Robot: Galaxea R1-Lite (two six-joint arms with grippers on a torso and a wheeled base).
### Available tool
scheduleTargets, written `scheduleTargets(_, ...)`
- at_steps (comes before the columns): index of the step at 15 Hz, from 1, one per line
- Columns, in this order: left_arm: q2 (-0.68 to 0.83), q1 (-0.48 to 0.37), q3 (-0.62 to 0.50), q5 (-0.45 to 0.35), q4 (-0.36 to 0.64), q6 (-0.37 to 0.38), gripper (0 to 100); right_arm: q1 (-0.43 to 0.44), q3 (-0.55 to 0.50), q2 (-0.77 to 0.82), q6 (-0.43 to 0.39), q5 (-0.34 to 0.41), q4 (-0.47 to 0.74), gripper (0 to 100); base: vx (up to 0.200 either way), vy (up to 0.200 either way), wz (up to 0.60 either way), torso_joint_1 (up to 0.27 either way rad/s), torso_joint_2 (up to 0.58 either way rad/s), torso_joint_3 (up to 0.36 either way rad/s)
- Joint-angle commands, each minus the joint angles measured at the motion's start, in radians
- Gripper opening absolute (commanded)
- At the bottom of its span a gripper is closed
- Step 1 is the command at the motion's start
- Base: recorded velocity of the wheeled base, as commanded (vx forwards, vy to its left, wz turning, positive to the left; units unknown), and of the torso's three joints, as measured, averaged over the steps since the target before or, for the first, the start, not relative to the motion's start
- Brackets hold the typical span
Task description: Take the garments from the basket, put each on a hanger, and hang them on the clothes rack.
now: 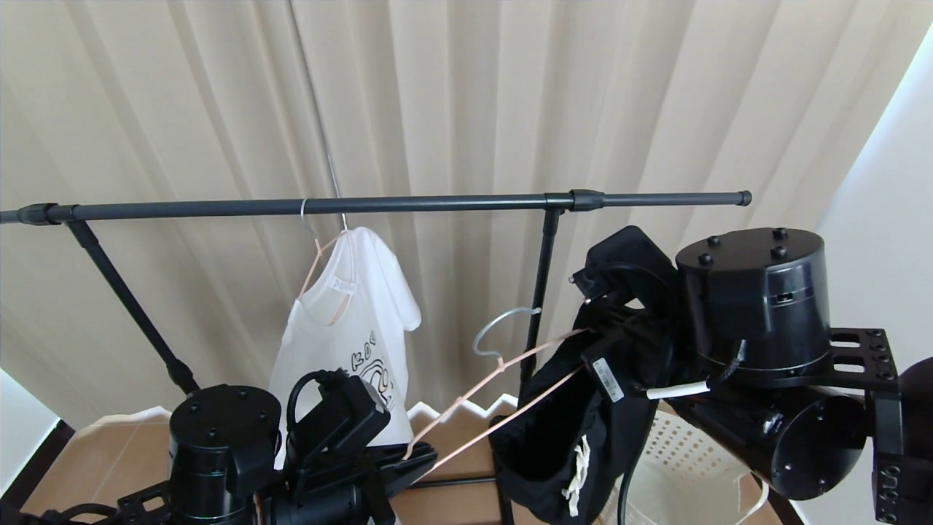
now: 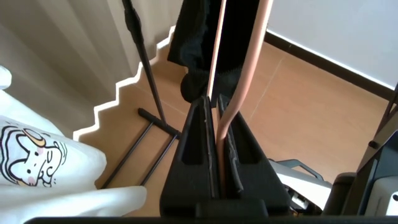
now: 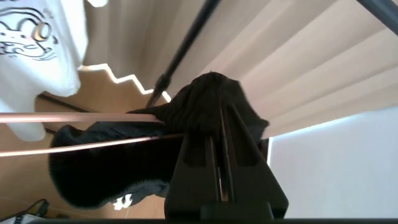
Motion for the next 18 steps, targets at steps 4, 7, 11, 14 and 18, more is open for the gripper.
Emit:
scheduleTargets(4,0.023,0.000,0.006,0.000,-0.008,-0.008,0,0.125,-0.017,-0.003,0.069,0.000,-0.003,0,0.000,0.000,0.00,0.000,0.00,0.000)
scheduleTargets(7,0.023,0.000,0.002,0.000,-0.008,-0.009,0,0.188,-0.048,0.004,0.116,0.000,-0.003,0,0.000,0.000,0.00,0.000,0.00,0.000)
scheduleTargets(11,0.019,0.000,0.011,0.000,-0.040,-0.012,0,0.222,-0.060,0.004,0.135,0.002,-0.006,0,0.000,0.000,0.00,0.000,0.00,0.000)
scheduleTargets(14,0.019,0.000,0.019,0.000,-0.069,-0.011,0,0.219,-0.070,-0.001,0.136,0.000,-0.018,0,0.000,0.000,0.00,0.000,0.00,0.000)
scheduleTargets(18,0.006,-0.003,0.037,0.000,-0.072,-0.011,0,0.188,-0.077,-0.012,0.136,-0.001,-0.019,100,0.000,0.000,0.00,0.000,0.00,0.000)
